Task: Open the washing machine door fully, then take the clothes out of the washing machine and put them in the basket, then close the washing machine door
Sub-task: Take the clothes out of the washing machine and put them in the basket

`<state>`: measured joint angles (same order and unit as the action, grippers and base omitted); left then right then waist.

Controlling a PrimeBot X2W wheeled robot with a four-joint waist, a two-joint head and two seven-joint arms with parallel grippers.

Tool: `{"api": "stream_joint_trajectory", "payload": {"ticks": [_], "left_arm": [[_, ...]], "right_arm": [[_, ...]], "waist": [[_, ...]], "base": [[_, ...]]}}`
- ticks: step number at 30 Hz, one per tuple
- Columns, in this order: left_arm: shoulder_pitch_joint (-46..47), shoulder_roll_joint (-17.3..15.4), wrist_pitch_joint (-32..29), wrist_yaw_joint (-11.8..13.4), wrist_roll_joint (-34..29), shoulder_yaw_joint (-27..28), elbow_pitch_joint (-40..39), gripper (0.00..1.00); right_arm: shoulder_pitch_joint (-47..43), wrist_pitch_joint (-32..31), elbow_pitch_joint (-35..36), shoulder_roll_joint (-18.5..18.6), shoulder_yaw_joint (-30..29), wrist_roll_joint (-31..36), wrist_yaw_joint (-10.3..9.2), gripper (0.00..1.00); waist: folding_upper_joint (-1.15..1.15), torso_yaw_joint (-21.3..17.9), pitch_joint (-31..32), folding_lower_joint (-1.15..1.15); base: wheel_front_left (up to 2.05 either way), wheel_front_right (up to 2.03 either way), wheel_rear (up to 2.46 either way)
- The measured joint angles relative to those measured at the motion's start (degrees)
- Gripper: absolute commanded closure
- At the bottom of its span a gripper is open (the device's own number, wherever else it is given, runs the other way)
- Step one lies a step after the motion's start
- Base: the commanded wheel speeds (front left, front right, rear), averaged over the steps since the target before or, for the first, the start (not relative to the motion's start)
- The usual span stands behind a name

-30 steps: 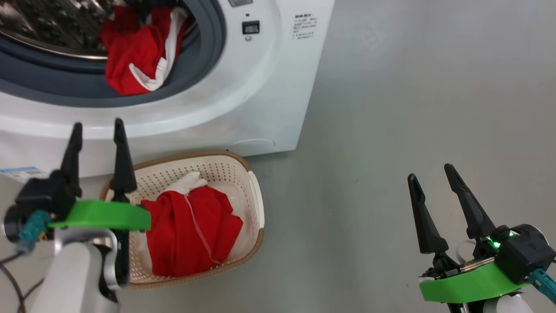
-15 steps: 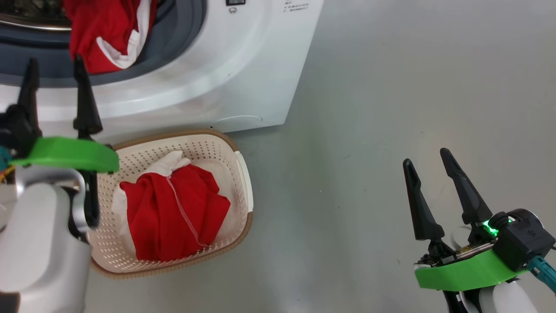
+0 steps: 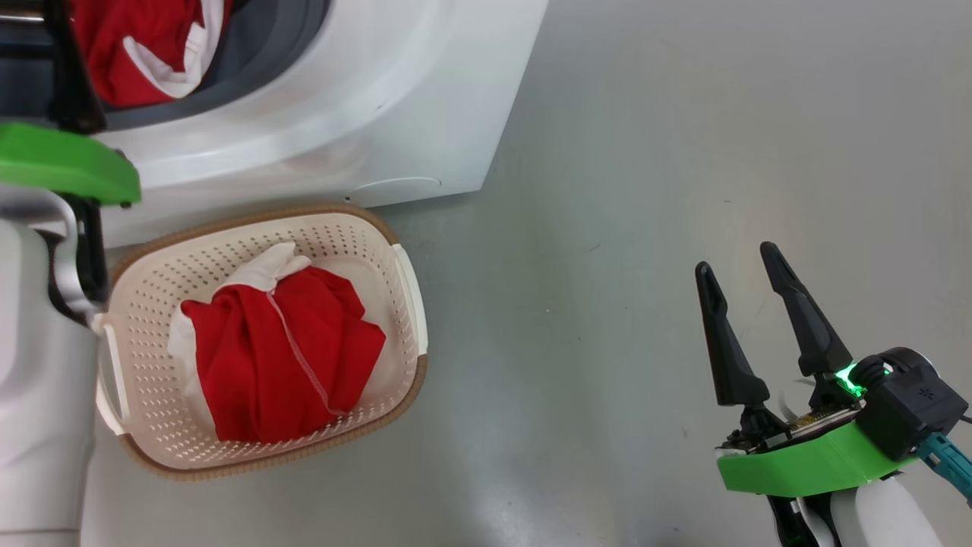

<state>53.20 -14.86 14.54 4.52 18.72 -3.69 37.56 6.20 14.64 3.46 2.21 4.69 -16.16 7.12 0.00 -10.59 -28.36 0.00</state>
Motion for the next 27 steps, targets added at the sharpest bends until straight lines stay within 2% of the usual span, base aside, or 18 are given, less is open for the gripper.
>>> {"api": "stream_joint_trajectory", "payload": {"ticks": [3, 9, 17, 27], "left_arm": [[2.4, -0.1, 0.0, -0.1, 0.2, 0.1, 2.5, 0.0], [7.5, -0.7, -0.2, -2.1, 2.4, 1.3, 8.5, 0.0], [13.7, -2.1, -4.6, -5.1, 4.6, 1.8, 17.2, 0.0], [18.6, -2.7, -11.5, -6.6, 6.6, 1.7, 25.4, 0.0]], "right_arm": [[0.0, 0.0, -0.2, 0.0, 0.2, 0.0, 0.0, 0.0], [0.4, 0.0, -0.8, 0.0, 1.8, 0.0, 0.0, 0.0], [1.3, 0.0, -1.5, 0.0, 3.3, 0.1, 0.0, 0.0], [1.4, 0.0, -1.9, 0.0, 3.9, 0.5, 0.0, 0.0]], "waist": [[0.0, -0.3, -0.5, 0.0], [0.0, -1.4, -1.5, 0.0], [0.0, -3.4, -2.9, 0.0], [0.0, -5.2, -3.4, 0.0]], "base": [[0.0, 0.0, 0.0], [0.0, 0.0, 0.0], [0.0, 0.0, 0.0], [0.0, 0.0, 0.0]]}}
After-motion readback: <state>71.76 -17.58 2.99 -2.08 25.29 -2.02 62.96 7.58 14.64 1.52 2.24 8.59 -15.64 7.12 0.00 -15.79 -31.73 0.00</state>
